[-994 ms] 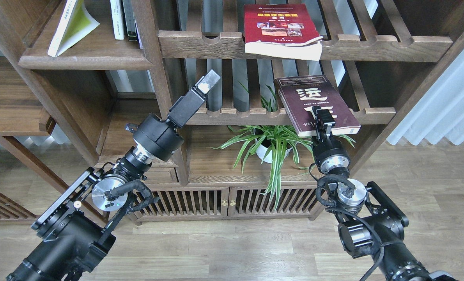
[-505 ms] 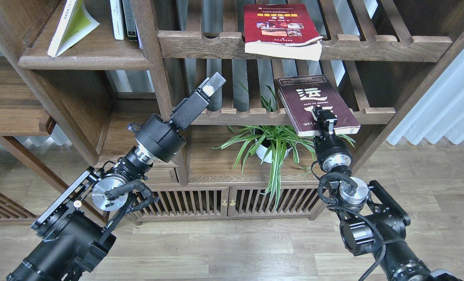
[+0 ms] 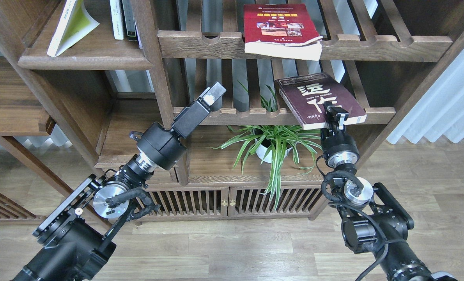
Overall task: Organize books on shelf
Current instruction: 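Grasp the dark red book with the right gripper and tilt it, then pull the dark red book off the shelf toward the robot with the right gripper, then grip the dark red book with the left gripper beside the right gripper, then carry the dark red book up to the upper shelf with the left gripper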
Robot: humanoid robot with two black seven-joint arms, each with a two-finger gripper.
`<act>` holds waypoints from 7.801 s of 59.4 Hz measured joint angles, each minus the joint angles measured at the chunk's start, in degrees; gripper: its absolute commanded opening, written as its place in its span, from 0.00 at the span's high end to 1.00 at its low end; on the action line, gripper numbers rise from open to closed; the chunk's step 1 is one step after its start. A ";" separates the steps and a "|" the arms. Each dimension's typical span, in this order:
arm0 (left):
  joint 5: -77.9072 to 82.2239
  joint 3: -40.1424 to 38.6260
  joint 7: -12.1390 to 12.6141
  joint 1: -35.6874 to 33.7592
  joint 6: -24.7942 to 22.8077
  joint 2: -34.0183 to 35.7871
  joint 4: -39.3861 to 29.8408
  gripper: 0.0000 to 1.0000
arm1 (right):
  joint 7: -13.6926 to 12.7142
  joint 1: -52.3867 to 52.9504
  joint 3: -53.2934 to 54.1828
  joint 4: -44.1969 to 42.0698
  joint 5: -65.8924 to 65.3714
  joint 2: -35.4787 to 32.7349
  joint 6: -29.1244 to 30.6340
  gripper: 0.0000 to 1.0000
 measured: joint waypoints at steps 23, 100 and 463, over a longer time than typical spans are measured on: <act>-6.15 1.67 -0.03 6.46 0.00 0.13 0.41 0.04 | -1.73 -7.49 -0.94 4.90 2.99 -0.43 11.66 0.96; -22.67 4.65 0.15 13.05 0.00 10.67 2.18 0.04 | -3.17 -14.91 -27.03 19.04 2.70 0.36 11.71 0.97; -20.04 -15.87 4.74 -15.82 0.00 47.39 -1.69 0.97 | -3.21 -18.99 -31.56 19.34 -6.97 0.36 11.71 0.22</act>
